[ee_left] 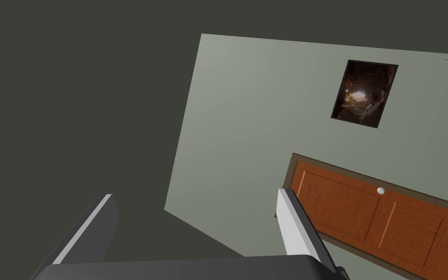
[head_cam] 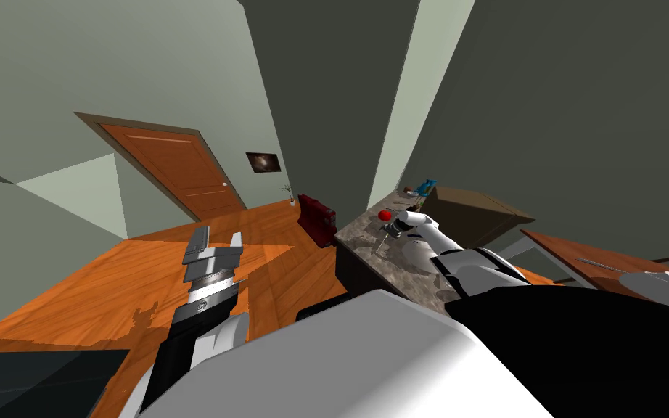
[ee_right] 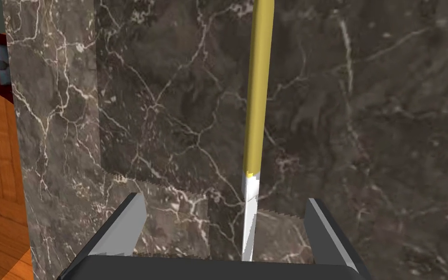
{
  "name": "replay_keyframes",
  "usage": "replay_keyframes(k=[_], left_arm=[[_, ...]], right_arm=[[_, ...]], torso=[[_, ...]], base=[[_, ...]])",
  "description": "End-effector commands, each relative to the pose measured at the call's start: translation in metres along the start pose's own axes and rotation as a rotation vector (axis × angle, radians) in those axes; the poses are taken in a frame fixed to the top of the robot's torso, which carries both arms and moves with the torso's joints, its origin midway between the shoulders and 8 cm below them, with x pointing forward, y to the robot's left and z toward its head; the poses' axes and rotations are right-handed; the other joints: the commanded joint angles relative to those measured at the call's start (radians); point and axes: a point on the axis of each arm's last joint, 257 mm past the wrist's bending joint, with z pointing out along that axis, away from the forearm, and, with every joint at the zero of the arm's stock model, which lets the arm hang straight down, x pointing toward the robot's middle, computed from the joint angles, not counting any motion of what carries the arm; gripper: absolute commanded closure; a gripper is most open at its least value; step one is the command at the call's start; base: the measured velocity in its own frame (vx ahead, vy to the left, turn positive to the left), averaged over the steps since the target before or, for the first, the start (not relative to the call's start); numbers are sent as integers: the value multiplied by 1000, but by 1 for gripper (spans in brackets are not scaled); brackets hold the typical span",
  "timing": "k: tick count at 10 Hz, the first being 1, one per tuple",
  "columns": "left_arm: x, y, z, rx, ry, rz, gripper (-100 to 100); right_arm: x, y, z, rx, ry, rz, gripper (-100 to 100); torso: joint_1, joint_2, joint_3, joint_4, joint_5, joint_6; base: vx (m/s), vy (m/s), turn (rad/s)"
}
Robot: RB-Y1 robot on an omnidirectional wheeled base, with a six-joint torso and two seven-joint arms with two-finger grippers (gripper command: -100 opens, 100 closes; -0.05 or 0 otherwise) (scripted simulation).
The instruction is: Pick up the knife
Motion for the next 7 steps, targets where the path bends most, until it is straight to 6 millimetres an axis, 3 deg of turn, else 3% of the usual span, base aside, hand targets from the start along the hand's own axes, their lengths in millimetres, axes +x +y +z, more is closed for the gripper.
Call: replay_keyframes(k=[1, 2, 6, 7], left_arm=[[0, 0, 0, 0, 0, 0, 0], [0, 0, 0, 0, 0, 0, 0], [0, 0, 0, 0, 0, 0, 0], [0, 0, 0, 0, 0, 0, 0]], right_arm=[[0, 0, 0, 0, 0, 0, -100], [0, 0, 1, 1, 2, -2, 100], [0, 0, 1, 1, 2, -2, 100], [0, 0, 1, 1, 2, -2, 0]], torso=[[0, 0, 0, 0, 0, 0], [1, 1, 0, 0, 0, 0], [0, 2, 1, 1, 0, 0], [0, 2, 1, 1, 0, 0]], base=[[26, 8, -7], [0, 0, 0], [0, 0, 0], [0, 0, 0]])
